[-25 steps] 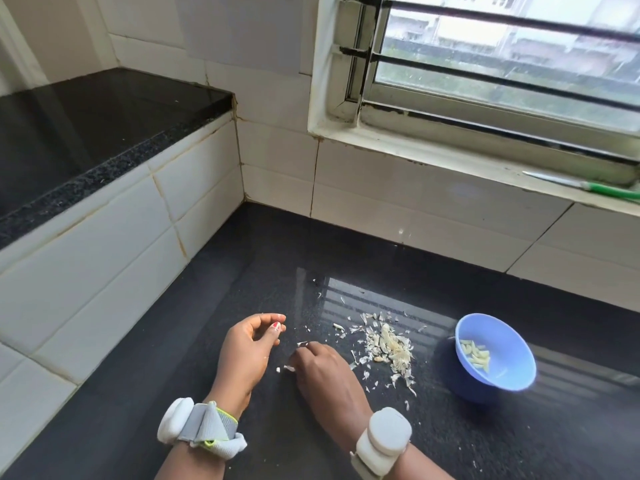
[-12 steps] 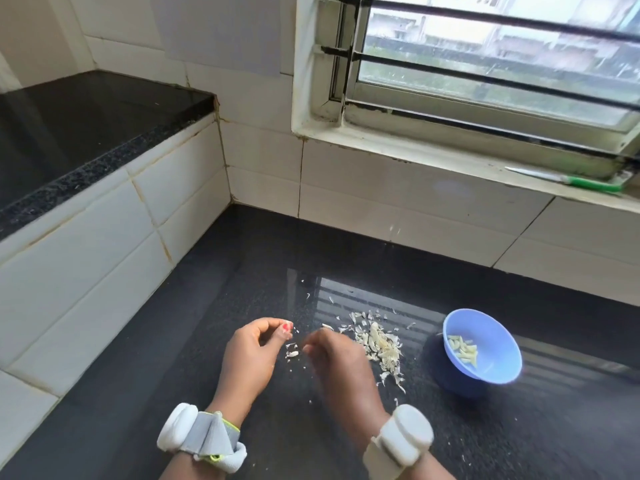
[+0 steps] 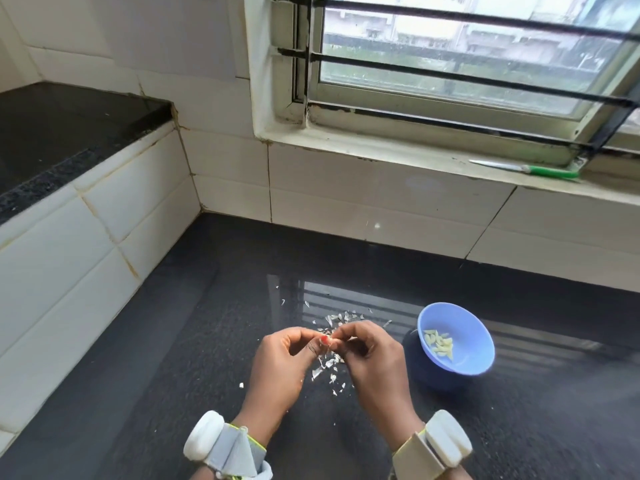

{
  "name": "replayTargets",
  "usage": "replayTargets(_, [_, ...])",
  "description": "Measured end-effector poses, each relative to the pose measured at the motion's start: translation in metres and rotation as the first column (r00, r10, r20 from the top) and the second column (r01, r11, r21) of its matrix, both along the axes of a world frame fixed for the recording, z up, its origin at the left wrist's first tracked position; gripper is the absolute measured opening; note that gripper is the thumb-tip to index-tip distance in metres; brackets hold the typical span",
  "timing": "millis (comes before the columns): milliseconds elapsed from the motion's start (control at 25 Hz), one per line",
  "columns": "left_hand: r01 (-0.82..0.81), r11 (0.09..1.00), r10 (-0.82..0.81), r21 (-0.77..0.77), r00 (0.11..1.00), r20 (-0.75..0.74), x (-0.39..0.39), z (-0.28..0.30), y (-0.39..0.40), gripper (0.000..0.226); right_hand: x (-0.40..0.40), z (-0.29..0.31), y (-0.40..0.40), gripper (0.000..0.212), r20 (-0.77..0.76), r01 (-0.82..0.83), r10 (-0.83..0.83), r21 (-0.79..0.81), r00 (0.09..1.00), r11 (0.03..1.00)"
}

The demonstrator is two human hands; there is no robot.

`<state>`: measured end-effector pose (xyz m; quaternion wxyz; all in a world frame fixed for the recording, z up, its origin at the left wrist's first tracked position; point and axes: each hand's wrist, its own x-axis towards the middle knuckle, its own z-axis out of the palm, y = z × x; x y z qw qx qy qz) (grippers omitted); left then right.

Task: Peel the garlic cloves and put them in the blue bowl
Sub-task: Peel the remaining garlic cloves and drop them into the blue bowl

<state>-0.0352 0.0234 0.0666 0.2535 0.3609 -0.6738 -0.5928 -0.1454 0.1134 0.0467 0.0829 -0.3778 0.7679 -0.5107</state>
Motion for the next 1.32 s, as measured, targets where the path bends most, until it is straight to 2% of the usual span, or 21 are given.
replayTargets(160, [-0.031, 0.993, 0.037, -0.110, 0.998, 0.060, -0.003, 0.002, 0.005, 0.013, -0.002, 0.002, 0.000, 0.026, -0.312, -0.082, 0.088, 0.033, 0.946, 0.996])
replayTargets(200, [-0.033, 0.995, 0.039, -0.094, 0.997, 0.069, -0.004, 0.001, 0.007, 0.015, -0.004, 0.003, -0.001, 0.026, -0.333, -0.087, 0.096, 0.040, 0.938, 0.995])
replayTargets(280, [-0.038, 0.995, 0.034, 0.089, 0.999, 0.037, -0.007, 0.001, 0.010, 0.018, -0.008, 0.003, -0.002, 0.029, -0.303, -0.103, 0.103, 0.015, 0.947, 0.995])
replayTargets(360, [-0.029, 0.936, 0.044, 0.350, 0.998, -0.035, -0.011, 0.003, 0.012, 0.020, -0.008, 0.001, -0.003, 0.033, -0.186, -0.115, 0.102, -0.058, 0.977, 0.992])
replayTargets(440, [-0.007, 0.859, 0.070, 0.512, 0.992, -0.104, -0.014, 0.009, 0.013, 0.019, -0.003, 0.002, -0.005, 0.036, 0.075, -0.090, 0.102, -0.147, 0.992, 0.985])
replayTargets(480, [0.000, 0.836, 0.086, 0.548, 0.988, -0.131, -0.014, 0.012, 0.014, 0.019, 0.000, 0.003, -0.007, 0.035, 0.218, -0.073, 0.112, -0.181, 0.969, 0.981])
replayTargets(560, [0.001, 0.833, 0.106, 0.553, 0.981, -0.162, -0.013, 0.016, 0.016, 0.020, 0.002, 0.004, -0.008, 0.027, 0.408, -0.063, 0.152, -0.224, 0.900, 0.973])
replayTargets(640, [-0.009, 0.854, 0.116, 0.519, 0.978, -0.175, -0.012, 0.018, 0.017, 0.021, 0.002, 0.003, -0.009, 0.014, 0.533, -0.054, 0.193, -0.265, 0.824, 0.963])
replayTargets(760, [-0.043, 0.894, 0.135, 0.445, 0.975, -0.177, -0.011, 0.018, 0.018, 0.019, 0.000, -0.003, -0.009, 0.002, 0.614, -0.020, 0.187, -0.268, 0.767, 0.963])
replayTargets(920, [-0.081, 0.954, 0.110, 0.289, 0.990, -0.086, -0.008, 0.010, 0.015, 0.011, -0.002, -0.006, -0.004, 0.005, 0.501, -0.036, 0.107, -0.149, 0.859, 0.988])
replayTargets(1080, [-0.062, 0.958, 0.091, 0.280, 0.992, -0.092, -0.007, 0.007, 0.013, 0.010, -0.009, -0.001, 0.002, 0.009, 0.205, -0.050, 0.048, 0.007, 0.978, 0.999])
replayTargets(1240, [-0.086, 0.958, 0.114, 0.275, 0.989, -0.090, -0.010, 0.008, 0.010, 0.011, -0.011, 0.006, 0.001, 0.010, -0.125, -0.120, 0.123, 0.035, 0.984, 0.992])
replayTargets(1320, [-0.074, 0.938, 0.109, 0.340, 0.990, -0.085, -0.010, 0.008, 0.009, 0.014, -0.013, 0.008, 0.001, 0.010, -0.178, -0.154, 0.159, 0.042, 0.971, 0.987])
